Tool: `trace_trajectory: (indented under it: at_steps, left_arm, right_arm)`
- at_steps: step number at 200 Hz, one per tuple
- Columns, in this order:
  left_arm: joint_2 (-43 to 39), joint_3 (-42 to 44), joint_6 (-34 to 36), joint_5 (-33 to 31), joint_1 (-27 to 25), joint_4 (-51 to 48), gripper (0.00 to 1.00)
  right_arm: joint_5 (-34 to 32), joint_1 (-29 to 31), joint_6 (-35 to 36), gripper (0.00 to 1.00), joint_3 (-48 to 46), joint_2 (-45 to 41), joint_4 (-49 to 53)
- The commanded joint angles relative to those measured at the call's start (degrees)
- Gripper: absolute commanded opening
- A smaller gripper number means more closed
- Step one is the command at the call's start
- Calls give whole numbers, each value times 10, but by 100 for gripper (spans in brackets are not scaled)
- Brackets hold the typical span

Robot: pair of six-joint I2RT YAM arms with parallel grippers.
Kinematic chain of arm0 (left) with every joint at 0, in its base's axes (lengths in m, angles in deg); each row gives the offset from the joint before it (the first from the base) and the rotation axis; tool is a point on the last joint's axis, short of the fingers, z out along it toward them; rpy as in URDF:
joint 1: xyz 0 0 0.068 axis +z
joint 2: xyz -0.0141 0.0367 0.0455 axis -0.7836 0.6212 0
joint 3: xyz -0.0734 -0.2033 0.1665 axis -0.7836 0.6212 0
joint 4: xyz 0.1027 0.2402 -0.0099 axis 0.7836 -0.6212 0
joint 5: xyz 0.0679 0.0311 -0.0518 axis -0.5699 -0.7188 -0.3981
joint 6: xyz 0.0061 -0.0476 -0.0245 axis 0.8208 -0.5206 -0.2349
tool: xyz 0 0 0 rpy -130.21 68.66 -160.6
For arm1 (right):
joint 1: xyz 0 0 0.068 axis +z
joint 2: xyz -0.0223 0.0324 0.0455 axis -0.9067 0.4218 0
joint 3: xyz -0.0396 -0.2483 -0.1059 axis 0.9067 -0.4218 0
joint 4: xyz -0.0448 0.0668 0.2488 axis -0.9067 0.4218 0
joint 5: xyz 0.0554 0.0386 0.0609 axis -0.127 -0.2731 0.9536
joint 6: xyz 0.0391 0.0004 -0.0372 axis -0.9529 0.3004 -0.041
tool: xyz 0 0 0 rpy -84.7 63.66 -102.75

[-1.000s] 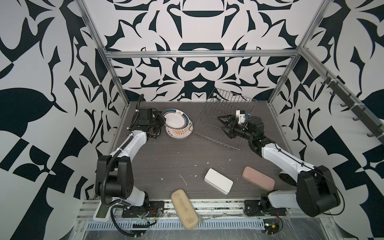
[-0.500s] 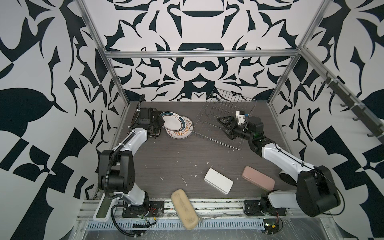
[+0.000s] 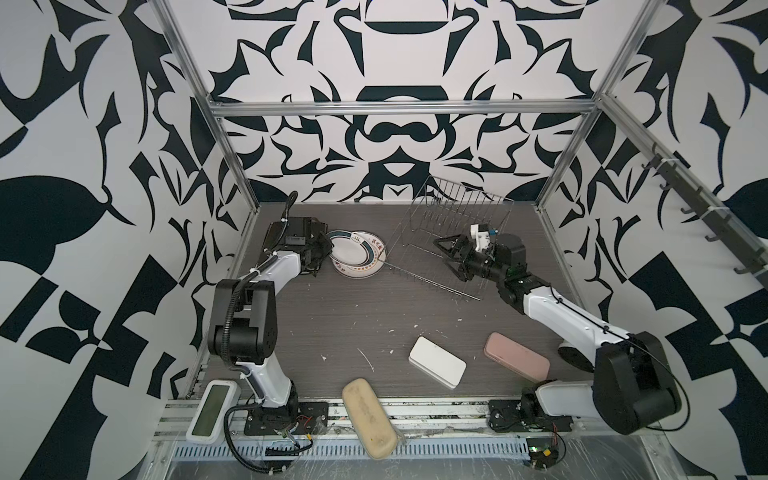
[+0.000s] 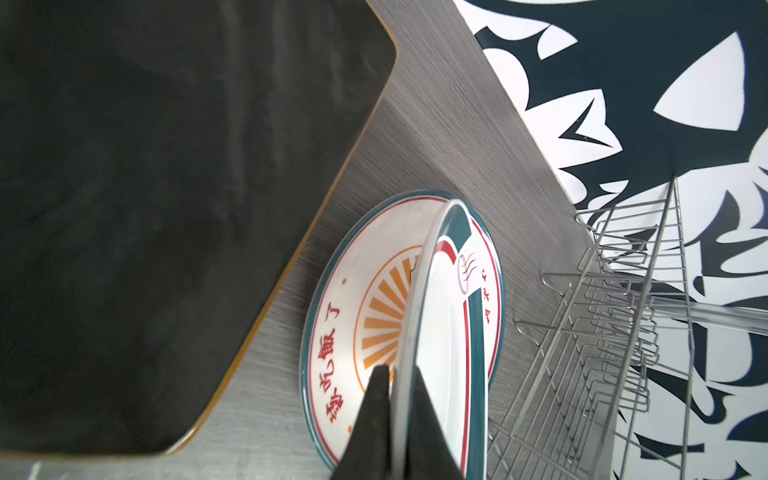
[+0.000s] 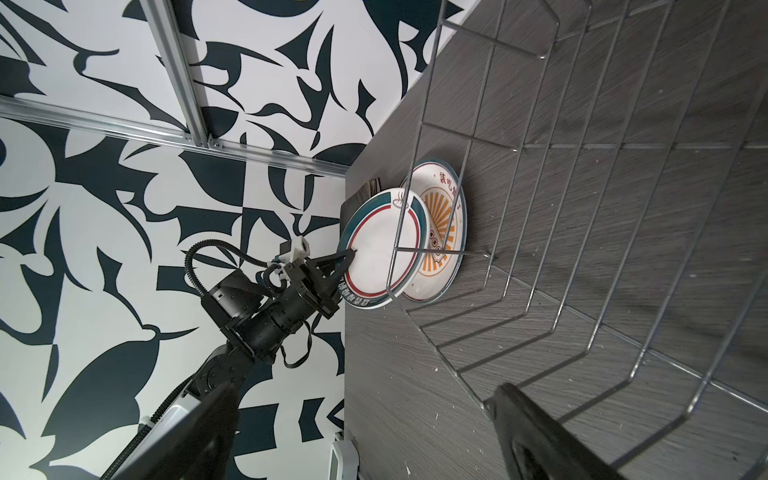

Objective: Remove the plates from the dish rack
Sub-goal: 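Lower the green-rimmed plate flat onto the sunburst plate with the left gripper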

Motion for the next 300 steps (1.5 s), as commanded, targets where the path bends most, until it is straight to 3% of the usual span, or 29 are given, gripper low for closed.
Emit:
trace_trajectory:
  at_steps: [1,194,300]
  left_arm:
    - [18,-24,-14,32,1,29,0]
    - [76,-26,-36,85,1,53,0]
    - [97,-42,-27,92,1,27,15]
  right_arm:
    - [-6,-3,9,99,2,-24,-11]
    - [-9,-2,15,99,-4,-41,3]
    - [-6,-2,36,99,-2,-54,39]
